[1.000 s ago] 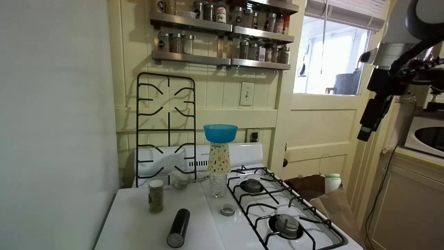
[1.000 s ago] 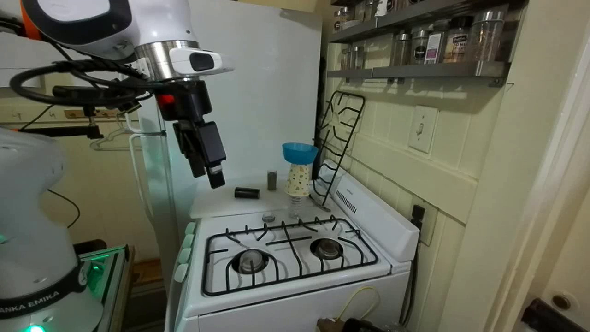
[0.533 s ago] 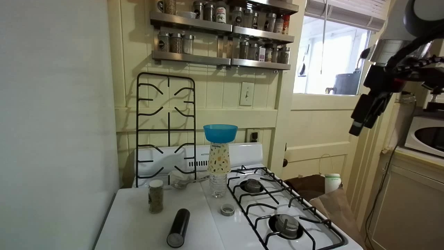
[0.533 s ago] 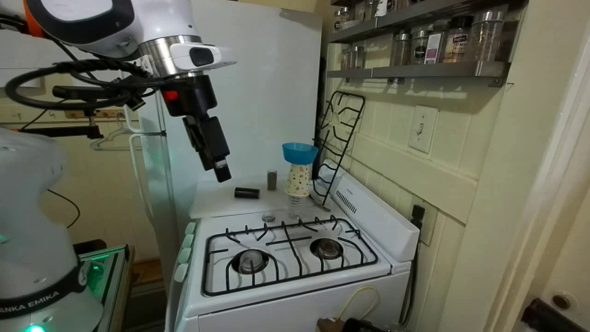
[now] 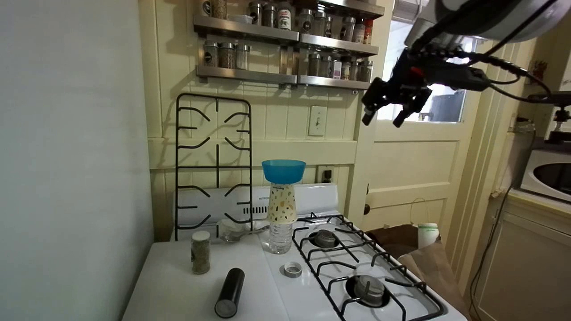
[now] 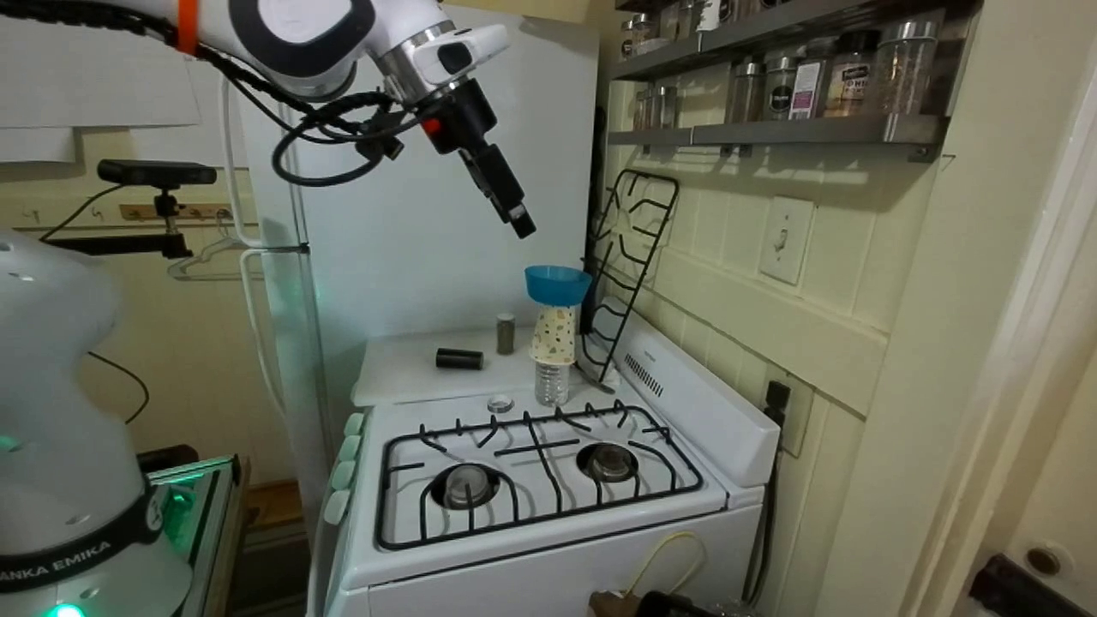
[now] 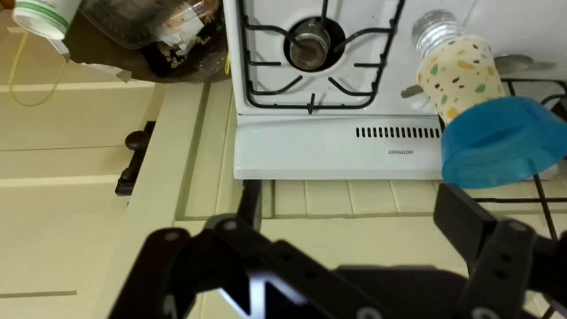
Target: Separate the items on the stove
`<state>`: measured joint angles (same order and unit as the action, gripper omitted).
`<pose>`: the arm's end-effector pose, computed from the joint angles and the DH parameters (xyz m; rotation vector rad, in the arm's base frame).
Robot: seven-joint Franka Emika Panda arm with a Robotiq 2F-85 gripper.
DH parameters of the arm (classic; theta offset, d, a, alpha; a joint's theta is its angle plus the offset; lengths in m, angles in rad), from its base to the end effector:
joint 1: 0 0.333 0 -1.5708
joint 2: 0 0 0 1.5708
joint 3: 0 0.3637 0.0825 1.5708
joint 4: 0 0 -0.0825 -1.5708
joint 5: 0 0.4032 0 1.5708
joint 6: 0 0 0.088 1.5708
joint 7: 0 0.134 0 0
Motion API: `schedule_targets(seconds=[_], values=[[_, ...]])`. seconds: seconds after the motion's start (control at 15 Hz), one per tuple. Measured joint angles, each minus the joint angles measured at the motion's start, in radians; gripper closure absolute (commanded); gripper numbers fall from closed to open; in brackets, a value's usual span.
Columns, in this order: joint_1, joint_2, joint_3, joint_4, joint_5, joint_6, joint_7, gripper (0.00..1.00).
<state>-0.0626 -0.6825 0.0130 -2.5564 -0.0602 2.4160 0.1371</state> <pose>0.3881 -0.0200 0.5563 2.9829 -0.2292 0.8341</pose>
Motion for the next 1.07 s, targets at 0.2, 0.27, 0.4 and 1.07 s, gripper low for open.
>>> schedule_targets(seconds=[0.2, 0.27, 0.4, 1.07], values=[[0.001, 0.166, 0.075, 0.122, 0.000, -0.003, 0.078, 0.00], [0.003, 0.224, 0.087, 0.169, 0.000, -0.031, 0.080, 0.00], [0.005, 0.330, 0.096, 0.261, 0.000, -0.100, 0.080, 0.00], [0.044, 0.485, 0.083, 0.406, -0.001, -0.138, 0.032, 0.00]])
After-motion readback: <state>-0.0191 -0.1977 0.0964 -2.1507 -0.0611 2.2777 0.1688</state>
